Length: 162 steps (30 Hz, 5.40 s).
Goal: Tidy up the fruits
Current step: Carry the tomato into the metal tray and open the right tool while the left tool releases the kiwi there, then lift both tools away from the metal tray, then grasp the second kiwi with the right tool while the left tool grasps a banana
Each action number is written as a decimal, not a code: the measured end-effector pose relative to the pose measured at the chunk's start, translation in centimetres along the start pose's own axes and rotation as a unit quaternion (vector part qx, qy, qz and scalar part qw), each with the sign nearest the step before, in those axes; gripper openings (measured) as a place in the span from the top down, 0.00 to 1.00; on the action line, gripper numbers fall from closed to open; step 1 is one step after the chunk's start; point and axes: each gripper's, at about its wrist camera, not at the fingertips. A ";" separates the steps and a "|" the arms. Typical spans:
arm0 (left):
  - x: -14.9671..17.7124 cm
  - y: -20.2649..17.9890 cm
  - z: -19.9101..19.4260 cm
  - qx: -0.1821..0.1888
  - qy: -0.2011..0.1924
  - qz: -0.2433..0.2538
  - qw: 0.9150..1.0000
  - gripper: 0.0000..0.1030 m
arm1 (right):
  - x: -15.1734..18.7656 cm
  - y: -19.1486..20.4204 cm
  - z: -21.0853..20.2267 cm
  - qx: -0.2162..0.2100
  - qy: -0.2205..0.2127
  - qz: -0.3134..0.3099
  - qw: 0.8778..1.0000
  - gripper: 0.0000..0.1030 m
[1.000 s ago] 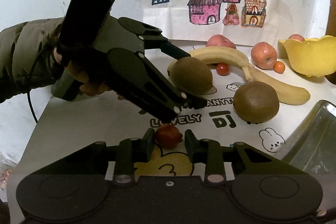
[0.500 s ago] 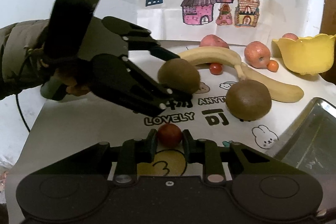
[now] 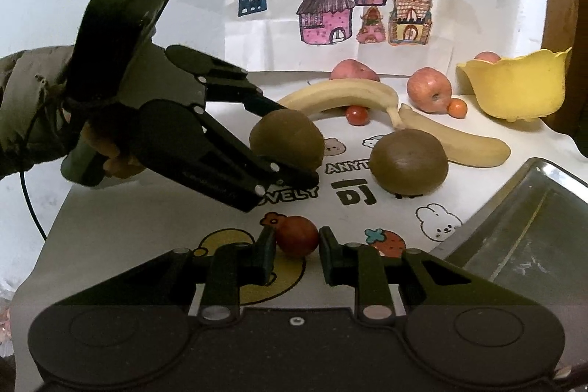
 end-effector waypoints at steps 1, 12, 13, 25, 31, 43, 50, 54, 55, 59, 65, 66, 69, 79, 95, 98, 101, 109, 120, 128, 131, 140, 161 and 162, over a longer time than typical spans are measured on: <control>0.0 -0.2 -0.1 -0.005 -0.001 0.001 1.000 0.33 | 0.0 0.0 -0.1 0.002 -0.001 0.001 1.000 0.74; -0.8 -3.6 -1.6 0.019 -0.021 -0.022 0.999 0.33 | 1.2 -1.8 -3.4 0.039 -0.038 0.025 0.998 0.74; -1.1 -4.1 -1.8 0.023 -0.027 -0.025 0.999 0.33 | 1.4 -2.2 -3.8 0.045 -0.041 0.029 0.998 0.74; -6.6 -9.3 0.3 0.085 -0.079 -0.040 0.992 0.32 | 5.5 -8.2 -7.8 0.151 -0.066 0.072 0.984 0.74; -8.3 -11.2 2.9 0.095 -0.075 -0.047 0.992 0.32 | 7.3 -10.7 -8.6 0.186 -0.071 0.074 0.977 0.74; -9.0 -11.8 5.3 0.106 -0.054 -0.059 0.991 0.33 | 7.4 -14.3 -6.5 0.193 -0.059 0.095 0.975 0.74; -9.1 -11.6 5.6 0.102 -0.053 -0.068 0.991 0.33 | 6.8 -14.3 -5.9 0.196 -0.053 0.087 0.975 0.73; -9.2 -11.6 5.6 0.102 -0.054 -0.073 0.991 0.32 | 6.5 -14.3 -5.7 0.206 -0.058 0.084 0.973 0.70; -9.2 -11.6 5.6 0.102 -0.054 -0.073 0.991 0.32 | 6.4 -14.3 -5.7 0.208 -0.058 0.084 0.973 0.68; -9.1 -11.6 5.1 0.096 -0.065 -0.068 0.991 0.26 | 6.4 -14.3 -5.9 0.220 -0.065 0.084 0.970 0.52; -9.2 -11.1 3.6 0.087 -0.095 -0.087 0.988 0.15 | 6.7 -13.6 -7.1 0.240 -0.083 0.080 0.964 0.31; -9.2 -11.0 3.4 0.085 -0.098 -0.089 0.988 0.15 | 6.8 -13.4 -7.4 0.242 -0.086 0.080 0.963 0.28; -9.0 -10.8 2.5 0.081 -0.104 -0.097 0.986 0.12 | 6.7 -12.5 -8.5 0.250 -0.097 0.074 0.961 0.19; -7.5 -10.0 -2.4 0.047 -0.150 -0.138 0.978 0.01 | 6.1 -7.5 -12.7 0.269 -0.148 0.044 0.951 0.01; -1.0 -8.1 -11.1 0.016 -0.138 -0.156 0.978 0.00 | 6.5 2.9 -15.8 0.233 -0.119 0.028 0.965 0.01; 0.7 -7.5 -12.0 0.010 -0.126 -0.163 0.979 0.00 | 6.5 4.6 -15.5 0.219 -0.101 0.020 0.970 0.01; 2.4 -6.7 -12.6 0.005 -0.109 -0.172 0.979 0.00 | 6.4 6.1 -15.0 0.204 -0.081 0.016 0.975 0.01; 6.2 -4.7 -14.3 -0.008 -0.084 -0.188 0.978 0.00 | 6.8 8.8 -13.5 0.170 -0.048 0.055 0.983 0.01; 8.6 -2.2 -15.4 -0.046 -0.066 -0.202 0.976 0.00 | 6.5 9.7 -10.9 0.152 -0.026 0.062 0.986 0.01; 6.6 0.9 -14.1 -0.062 -0.063 -0.208 0.974 0.00 | 4.4 8.0 -9.5 0.138 -0.031 0.033 0.989 0.01; 5.3 2.1 -13.0 -0.064 -0.061 -0.207 0.974 0.00 | 3.1 7.0 -8.6 0.134 -0.040 0.021 0.990 0.01; 2.1 5.0 -7.1 -0.058 -0.045 -0.192 0.979 0.00 | -1.3 2.0 -3.5 0.117 -0.028 0.021 0.992 0.01; 0.6 8.8 2.2 -0.013 -0.011 -0.237 0.971 0.13 | -4.6 -5.7 5.9 0.108 0.019 0.059 0.992 0.05; 0.6 8.9 2.2 -0.010 -0.011 -0.239 0.971 0.14 | -4.6 -6.1 6.3 0.107 0.022 0.067 0.992 0.06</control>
Point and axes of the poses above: each gripper's, at about its wrist camera, not at the fingertips, and z roughly the way its jaws point, y to its left, x to its underside, and after that the axes turned 3 degrees about y, right-handed
